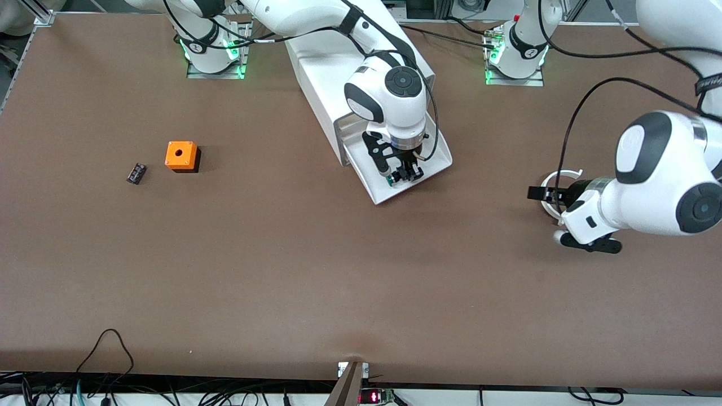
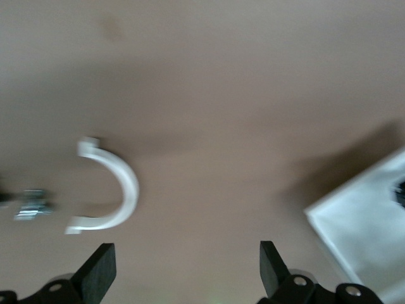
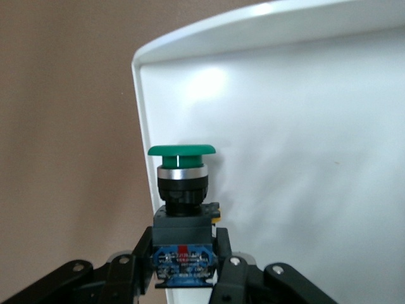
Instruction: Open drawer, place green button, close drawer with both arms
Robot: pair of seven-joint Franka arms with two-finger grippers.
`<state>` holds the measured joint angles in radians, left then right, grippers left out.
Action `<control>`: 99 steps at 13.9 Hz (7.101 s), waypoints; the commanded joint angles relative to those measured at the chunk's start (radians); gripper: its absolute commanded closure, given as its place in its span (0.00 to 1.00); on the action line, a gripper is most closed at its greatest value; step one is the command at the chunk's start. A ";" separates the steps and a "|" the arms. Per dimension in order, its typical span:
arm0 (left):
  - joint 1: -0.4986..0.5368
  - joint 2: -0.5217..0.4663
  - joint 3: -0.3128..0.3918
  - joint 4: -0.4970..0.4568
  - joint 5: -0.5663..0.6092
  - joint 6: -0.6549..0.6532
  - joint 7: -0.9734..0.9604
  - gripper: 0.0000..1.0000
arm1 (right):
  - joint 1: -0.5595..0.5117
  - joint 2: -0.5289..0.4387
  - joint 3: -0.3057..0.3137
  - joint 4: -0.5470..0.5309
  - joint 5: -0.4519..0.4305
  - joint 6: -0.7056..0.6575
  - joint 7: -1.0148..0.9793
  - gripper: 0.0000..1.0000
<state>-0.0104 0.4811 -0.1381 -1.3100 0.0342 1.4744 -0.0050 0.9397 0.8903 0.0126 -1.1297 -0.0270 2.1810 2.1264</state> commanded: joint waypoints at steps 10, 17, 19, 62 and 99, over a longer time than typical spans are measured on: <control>0.033 -0.026 0.012 0.213 0.121 -0.013 -0.003 0.00 | -0.007 -0.008 -0.019 0.027 -0.005 0.000 -0.032 0.00; 0.030 -0.045 0.006 0.204 0.116 -0.031 -0.010 0.00 | -0.130 -0.125 -0.010 0.024 0.001 -0.016 -0.164 0.00; 0.033 -0.047 0.006 0.201 0.116 -0.046 -0.009 0.00 | -0.166 -0.165 -0.010 0.022 0.002 -0.061 -0.206 0.00; -0.263 0.037 -0.271 -0.664 -0.135 0.821 -0.915 0.04 | -0.906 -0.915 0.079 -0.576 -0.005 -0.452 -2.011 0.00; 0.012 -0.018 -0.331 -0.189 0.022 0.123 -0.557 0.00 | -0.904 -0.916 0.078 -0.538 0.036 -0.452 -2.010 0.00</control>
<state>-0.0425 0.4953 -0.4661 -1.5142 0.0202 1.6310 -0.6659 0.0425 -0.0129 0.0897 -1.6739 -0.0073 1.7407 0.1362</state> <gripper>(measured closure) 0.000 0.000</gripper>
